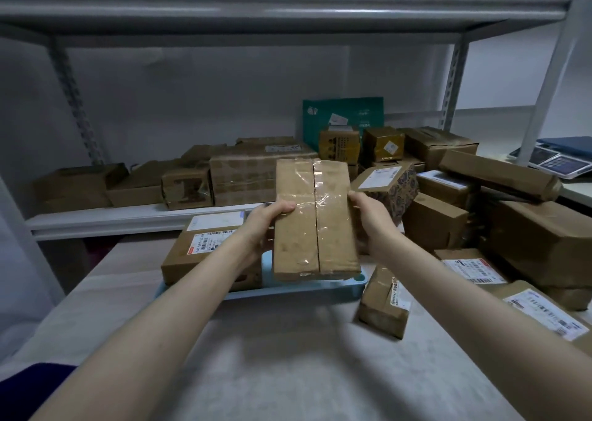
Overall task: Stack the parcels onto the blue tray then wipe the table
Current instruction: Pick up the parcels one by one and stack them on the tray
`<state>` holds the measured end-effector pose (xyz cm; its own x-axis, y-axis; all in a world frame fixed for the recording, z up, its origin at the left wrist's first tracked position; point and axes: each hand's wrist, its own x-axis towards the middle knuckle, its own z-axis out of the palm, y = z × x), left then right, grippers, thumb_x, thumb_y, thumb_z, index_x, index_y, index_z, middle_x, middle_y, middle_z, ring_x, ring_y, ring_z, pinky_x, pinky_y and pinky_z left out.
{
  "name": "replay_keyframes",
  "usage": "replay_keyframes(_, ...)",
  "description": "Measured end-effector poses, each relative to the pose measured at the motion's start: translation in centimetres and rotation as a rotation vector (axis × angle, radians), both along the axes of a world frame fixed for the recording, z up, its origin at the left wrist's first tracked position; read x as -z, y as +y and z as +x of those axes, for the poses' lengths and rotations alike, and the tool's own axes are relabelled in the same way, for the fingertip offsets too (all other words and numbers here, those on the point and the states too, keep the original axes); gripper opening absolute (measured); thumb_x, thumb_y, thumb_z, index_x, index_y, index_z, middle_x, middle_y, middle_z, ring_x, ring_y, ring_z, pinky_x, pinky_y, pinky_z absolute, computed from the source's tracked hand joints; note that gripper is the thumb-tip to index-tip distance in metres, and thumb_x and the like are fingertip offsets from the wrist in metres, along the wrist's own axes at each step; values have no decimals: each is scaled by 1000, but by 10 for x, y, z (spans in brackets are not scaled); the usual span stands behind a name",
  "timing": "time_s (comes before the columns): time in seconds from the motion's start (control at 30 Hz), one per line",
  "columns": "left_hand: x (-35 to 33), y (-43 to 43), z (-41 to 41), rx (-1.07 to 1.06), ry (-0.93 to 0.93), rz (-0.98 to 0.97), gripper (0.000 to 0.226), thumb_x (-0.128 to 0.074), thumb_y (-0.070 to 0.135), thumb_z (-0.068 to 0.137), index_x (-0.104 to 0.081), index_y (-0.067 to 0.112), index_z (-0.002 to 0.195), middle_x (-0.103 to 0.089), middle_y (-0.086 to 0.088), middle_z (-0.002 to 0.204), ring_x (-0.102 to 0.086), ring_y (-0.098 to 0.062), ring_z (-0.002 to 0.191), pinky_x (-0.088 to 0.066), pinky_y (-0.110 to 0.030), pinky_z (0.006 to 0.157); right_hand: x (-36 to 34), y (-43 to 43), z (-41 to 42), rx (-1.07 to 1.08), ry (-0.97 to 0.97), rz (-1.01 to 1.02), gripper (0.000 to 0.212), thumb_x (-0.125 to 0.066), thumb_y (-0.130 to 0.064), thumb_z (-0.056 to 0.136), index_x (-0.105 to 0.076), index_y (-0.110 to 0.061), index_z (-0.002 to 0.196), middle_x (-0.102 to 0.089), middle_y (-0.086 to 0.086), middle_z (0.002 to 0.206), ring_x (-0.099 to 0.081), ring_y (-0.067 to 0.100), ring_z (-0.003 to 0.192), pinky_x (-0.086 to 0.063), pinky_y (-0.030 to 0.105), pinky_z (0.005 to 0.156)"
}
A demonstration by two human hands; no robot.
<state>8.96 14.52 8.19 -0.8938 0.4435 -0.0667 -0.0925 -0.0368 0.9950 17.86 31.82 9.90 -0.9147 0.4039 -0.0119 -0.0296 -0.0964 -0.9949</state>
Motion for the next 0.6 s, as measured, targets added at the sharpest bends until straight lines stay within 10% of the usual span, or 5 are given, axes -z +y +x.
replay_keyframes(0.17,-4,-2,-2,-259,33,10,66,-77,37,76,-46,10,128,-62,-6,113,-61,-16,91,-49,-31,65,15,-25,-12,-14,42,468,58,-63,-35,89,-44,-10,138,-53,-1,126,-53,19,116,-43,34,99)
replay_keyframes(0.33,-15,-3,-1,-311,134,-151,94,-75,63,65,-39,11,134,-56,-5,121,-56,-21,106,-50,-37,85,19,-48,-20,-115,-162,603,128,-76,-67,61,-3,-15,153,-18,11,150,-25,28,140,-30,39,110)
replay_keyframes(0.6,-34,-19,-4,-334,119,-18,47,-31,50,101,-63,15,98,-69,-5,95,-67,-20,83,-53,-35,77,22,-31,-32,-342,-134,69,99,-78,-57,51,-44,-22,137,-64,4,120,-60,23,110,-51,40,85)
